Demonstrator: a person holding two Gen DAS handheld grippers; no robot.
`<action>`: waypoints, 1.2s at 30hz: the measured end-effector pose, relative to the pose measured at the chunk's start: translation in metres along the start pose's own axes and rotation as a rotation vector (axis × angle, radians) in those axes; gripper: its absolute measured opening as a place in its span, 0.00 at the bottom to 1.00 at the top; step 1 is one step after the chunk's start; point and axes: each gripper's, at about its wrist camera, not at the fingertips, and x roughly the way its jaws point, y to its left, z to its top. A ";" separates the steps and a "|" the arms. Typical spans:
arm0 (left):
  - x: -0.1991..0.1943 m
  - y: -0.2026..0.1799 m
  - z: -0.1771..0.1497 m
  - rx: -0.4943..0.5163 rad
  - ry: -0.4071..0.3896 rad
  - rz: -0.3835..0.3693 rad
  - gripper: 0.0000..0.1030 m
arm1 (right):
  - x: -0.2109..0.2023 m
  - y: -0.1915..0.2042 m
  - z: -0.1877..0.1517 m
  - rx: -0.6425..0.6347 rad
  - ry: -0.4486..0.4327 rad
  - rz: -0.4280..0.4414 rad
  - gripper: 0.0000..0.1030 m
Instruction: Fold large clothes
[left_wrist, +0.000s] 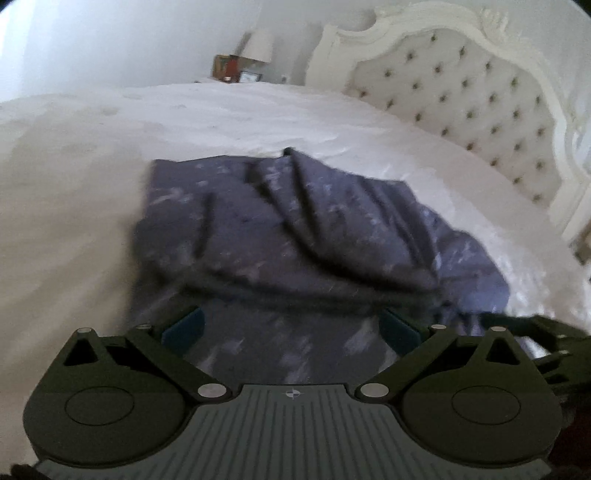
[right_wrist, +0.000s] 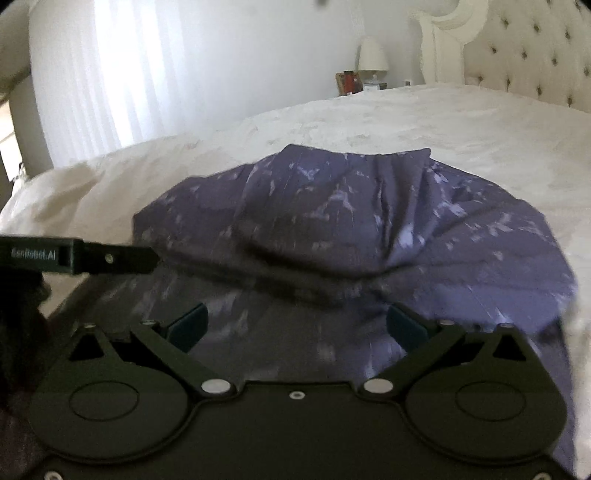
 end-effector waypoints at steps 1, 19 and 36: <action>-0.007 0.001 -0.004 0.009 0.007 0.013 1.00 | -0.007 0.002 -0.004 -0.009 0.011 -0.002 1.00; -0.094 0.042 -0.066 0.009 0.201 0.121 1.00 | -0.131 -0.019 -0.056 0.249 0.152 -0.086 1.00; -0.071 0.045 -0.089 0.080 0.390 0.065 1.00 | -0.152 -0.093 -0.084 0.558 0.303 -0.122 0.99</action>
